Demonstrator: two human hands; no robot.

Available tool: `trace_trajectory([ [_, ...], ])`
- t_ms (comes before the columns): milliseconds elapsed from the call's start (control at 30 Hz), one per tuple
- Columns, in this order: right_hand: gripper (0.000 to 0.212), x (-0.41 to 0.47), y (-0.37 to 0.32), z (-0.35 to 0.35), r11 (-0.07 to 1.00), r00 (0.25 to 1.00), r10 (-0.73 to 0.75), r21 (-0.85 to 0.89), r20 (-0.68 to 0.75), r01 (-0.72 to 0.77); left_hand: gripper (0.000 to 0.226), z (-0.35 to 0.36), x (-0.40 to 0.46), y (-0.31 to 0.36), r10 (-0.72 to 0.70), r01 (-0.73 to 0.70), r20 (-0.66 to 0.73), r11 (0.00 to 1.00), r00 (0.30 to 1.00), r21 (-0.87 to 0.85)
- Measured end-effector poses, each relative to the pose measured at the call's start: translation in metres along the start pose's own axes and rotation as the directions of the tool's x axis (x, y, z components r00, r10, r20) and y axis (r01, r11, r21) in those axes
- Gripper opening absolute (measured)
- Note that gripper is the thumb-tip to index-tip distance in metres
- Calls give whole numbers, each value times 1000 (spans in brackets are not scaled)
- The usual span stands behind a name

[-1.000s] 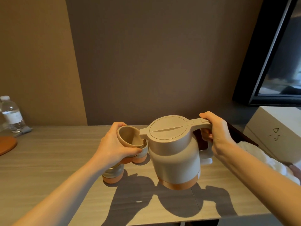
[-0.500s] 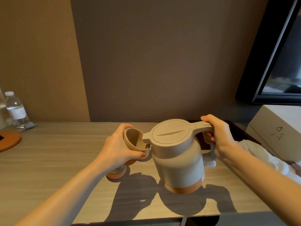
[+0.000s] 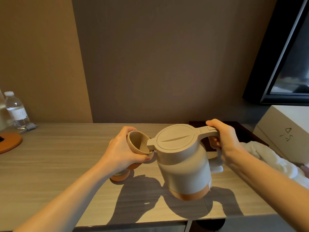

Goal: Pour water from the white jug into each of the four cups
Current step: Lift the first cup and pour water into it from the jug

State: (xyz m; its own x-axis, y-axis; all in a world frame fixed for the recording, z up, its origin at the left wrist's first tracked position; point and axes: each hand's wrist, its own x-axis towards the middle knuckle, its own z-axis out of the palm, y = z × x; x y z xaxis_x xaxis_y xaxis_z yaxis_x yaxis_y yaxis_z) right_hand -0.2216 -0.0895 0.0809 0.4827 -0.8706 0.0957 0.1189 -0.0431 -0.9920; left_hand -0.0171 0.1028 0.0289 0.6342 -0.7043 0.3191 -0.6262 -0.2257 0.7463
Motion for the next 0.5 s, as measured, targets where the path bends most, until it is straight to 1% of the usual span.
trace_trajectory([
  [167,41,1,1,-1,999,1000,11,-38,1,-11,91,3,-2,-2,5,-5,1,1000,1000,16],
  [500,32,2,-4,0,990,999,24,-140,-28,-28,86,10,-5,-4,-5,5,8,999,1000,37],
])
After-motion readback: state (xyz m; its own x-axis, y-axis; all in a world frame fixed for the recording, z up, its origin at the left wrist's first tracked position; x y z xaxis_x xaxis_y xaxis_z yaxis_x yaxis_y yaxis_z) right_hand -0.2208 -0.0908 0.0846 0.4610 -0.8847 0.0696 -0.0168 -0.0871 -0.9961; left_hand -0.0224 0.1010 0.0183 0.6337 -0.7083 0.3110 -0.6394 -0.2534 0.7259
